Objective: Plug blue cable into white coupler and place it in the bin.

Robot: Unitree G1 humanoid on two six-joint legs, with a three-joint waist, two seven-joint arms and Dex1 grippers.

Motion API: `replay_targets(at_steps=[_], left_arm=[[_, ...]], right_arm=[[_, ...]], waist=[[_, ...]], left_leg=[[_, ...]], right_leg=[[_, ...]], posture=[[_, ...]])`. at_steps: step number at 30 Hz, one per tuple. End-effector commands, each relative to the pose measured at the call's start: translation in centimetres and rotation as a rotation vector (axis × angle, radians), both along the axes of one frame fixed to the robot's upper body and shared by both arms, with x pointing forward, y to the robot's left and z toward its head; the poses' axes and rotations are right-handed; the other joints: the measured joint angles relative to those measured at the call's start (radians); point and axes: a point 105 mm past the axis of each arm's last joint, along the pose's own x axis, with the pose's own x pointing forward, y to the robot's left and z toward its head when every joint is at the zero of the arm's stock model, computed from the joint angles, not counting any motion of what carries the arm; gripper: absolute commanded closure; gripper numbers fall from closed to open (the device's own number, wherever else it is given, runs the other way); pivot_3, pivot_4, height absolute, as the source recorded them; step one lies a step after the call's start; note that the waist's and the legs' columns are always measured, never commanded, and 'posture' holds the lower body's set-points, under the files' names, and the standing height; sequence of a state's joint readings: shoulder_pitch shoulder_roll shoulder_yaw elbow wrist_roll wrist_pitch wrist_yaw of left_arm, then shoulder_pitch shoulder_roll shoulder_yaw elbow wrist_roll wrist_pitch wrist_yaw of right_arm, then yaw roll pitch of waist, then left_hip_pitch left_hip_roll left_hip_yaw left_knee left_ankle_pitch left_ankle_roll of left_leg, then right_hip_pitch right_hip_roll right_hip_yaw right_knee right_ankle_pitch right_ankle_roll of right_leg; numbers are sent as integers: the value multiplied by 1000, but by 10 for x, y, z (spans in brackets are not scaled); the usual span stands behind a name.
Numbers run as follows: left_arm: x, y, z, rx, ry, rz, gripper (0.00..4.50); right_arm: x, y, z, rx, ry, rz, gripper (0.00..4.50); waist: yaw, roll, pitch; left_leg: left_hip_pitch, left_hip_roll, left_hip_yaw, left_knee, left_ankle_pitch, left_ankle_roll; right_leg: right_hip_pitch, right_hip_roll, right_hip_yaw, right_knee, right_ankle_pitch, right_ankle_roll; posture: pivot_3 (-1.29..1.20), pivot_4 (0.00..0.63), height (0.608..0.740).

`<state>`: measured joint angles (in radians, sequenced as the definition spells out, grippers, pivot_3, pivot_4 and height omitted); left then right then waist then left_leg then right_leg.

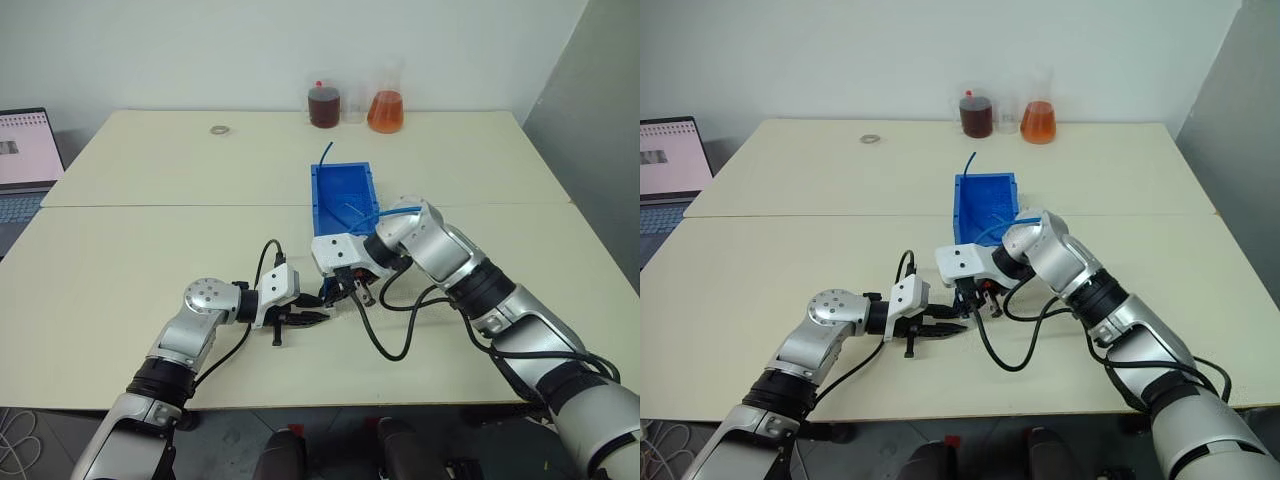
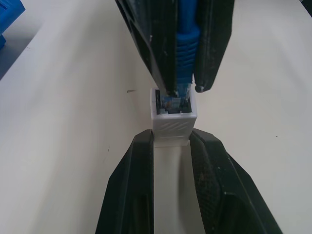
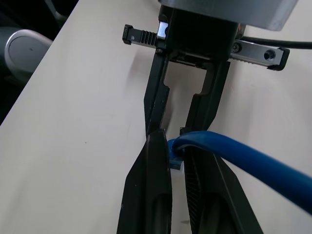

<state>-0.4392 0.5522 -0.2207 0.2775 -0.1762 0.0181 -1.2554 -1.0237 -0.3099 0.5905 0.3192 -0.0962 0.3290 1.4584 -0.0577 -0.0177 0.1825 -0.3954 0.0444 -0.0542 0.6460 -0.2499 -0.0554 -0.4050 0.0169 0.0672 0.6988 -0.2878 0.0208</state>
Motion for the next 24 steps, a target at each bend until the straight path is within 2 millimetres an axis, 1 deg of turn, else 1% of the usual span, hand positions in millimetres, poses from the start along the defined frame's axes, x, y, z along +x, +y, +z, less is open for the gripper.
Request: replay_targets(at_steps=[1,10,16,22,24], left_arm=[[-4,0,-1,17,-6,-13,3737],[-5,3,-1,24,-5,-11,3737],[-5,3,0,26,-6,-13,3737],[-6,4,0,24,6,-21,3737],[-8,3,1,17,17,-32,3038]], right_arm=[[-7,-4,-20,-21,23,5,4407],[-8,-4,-31,-4,44,-27,4407],[-6,-12,-39,-27,49,-44,4407],[-2,-12,-37,-11,44,-67,4407],[0,-12,-35,0,40,-79,4407]], waist=[[0,0,0],[-2,0,0],[-3,0,0],[-3,0,0],[-4,0,0]], left_leg=[[0,0,0,0,0,0],[1,0,0,0,0,0],[1,0,0,0,0,0],[1,0,0,0,0,0],[1,0,0,0,0,0]], right_leg=[[0,0,0,0,0,0],[0,0,0,0,0,0],[0,0,0,0,0,0],[0,0,0,0,0,0],[0,0,1,0,0,0]], posture=[[0,150,740],[0,150,740],[0,150,740],[0,150,740],[0,150,740]])
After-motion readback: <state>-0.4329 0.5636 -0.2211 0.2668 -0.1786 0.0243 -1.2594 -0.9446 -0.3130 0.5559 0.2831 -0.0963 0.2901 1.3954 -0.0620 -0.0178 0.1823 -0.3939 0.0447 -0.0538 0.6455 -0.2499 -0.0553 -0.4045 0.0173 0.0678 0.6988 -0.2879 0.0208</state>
